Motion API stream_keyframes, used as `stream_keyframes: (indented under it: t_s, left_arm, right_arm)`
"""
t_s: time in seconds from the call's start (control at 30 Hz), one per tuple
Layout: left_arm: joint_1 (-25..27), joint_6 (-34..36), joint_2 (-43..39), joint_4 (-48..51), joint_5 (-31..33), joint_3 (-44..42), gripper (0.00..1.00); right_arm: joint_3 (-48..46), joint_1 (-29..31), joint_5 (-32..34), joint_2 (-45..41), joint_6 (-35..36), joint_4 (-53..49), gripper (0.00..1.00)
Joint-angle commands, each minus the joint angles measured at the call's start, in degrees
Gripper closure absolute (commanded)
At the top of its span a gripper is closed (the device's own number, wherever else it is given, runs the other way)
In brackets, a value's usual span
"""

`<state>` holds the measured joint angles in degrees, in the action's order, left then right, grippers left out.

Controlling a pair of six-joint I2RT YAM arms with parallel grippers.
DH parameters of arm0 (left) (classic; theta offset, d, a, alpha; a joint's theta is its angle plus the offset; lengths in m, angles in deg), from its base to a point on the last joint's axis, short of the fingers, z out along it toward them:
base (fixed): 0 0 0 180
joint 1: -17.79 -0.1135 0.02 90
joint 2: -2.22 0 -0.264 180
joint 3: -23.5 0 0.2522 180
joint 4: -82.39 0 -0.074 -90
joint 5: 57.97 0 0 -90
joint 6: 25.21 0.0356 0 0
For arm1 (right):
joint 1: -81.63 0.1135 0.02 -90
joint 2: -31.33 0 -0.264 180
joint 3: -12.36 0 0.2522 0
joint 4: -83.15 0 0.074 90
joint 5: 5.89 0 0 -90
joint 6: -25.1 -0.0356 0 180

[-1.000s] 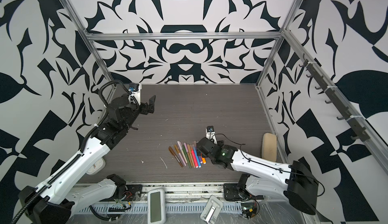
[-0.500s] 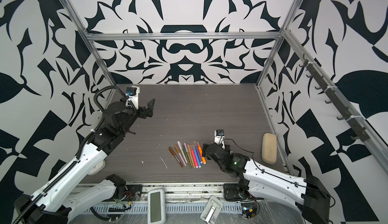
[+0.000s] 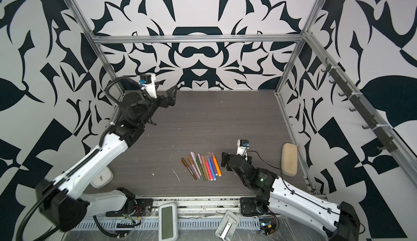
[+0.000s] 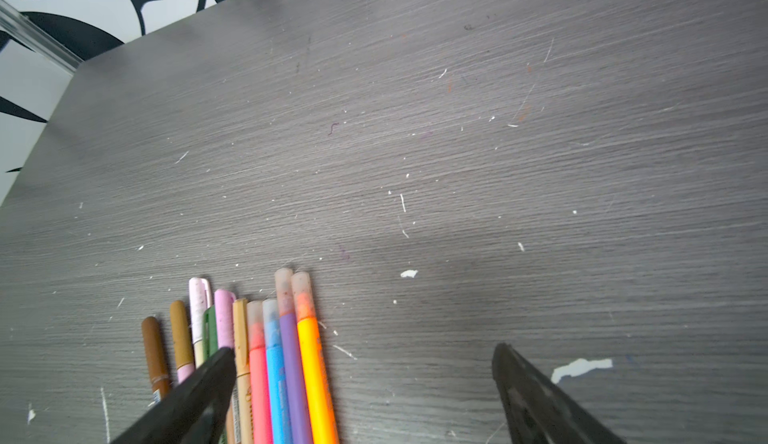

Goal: Open the pen caps
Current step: 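Move the right gripper over the markers while the left arm rises forward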

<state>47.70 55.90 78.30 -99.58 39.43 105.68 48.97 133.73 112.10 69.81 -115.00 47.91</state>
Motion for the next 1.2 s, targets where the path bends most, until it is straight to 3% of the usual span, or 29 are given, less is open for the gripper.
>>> stream_keyframes:
  t_s: [0.0,0.13,0.27,0.53,0.63,0.83,0.93,1.03,1.1,1.17]
  left_arm:
    - [0.53,-2.79,11.03,-5.74,-5.71,6.71,0.01]
    - [2.18,-3.77,20.40,-6.59,-3.54,13.11,0.01]
    - [2.78,-7.85,22.19,-3.44,-0.32,15.17,0.01]
    - [2.61,-9.93,5.57,16.56,3.97,8.05,0.01]
    - [2.27,-11.31,-0.55,27.41,5.49,6.38,0.01]
    - [0.59,-16.63,-6.82,46.95,7.87,6.91,0.01]
    - [0.17,-18.69,-8.49,50.88,5.73,6.28,0.01]
    - [-0.72,-17.45,-10.30,50.63,-3.48,4.57,0.01]
    - [-0.81,-16.79,-11.18,50.60,-5.35,3.46,0.01]
    - [-1.18,-16.14,-10.96,52.00,-5.17,3.23,0.01]
  right_arm:
    - [2.69,-3.68,-4.74,1.23,3.42,1.51,0.02]
    - [2.51,-8.84,-10.45,2.84,4.13,2.17,0.02]
    - [2.15,-11.64,-13.78,3.93,4.46,2.81,0.04]
    - [3.44,-11.67,-16.31,6.92,5.66,2.93,0.07]
    - [6.93,-11.03,-21.34,10.60,7.65,1.25,0.19]
    - [16.07,-2.34,-13.97,18.54,4.07,-11.30,0.24]
    - [18.75,0.71,-13.19,22.82,2.15,-15.33,0.29]
    - [20.07,0.73,-14.86,26.51,1.79,-18.21,0.44]
    - [20.12,0.77,-16.28,28.04,2.43,-18.60,0.56]
    - [20.13,0.73,-19.44,28.98,3.35,-18.13,0.59]
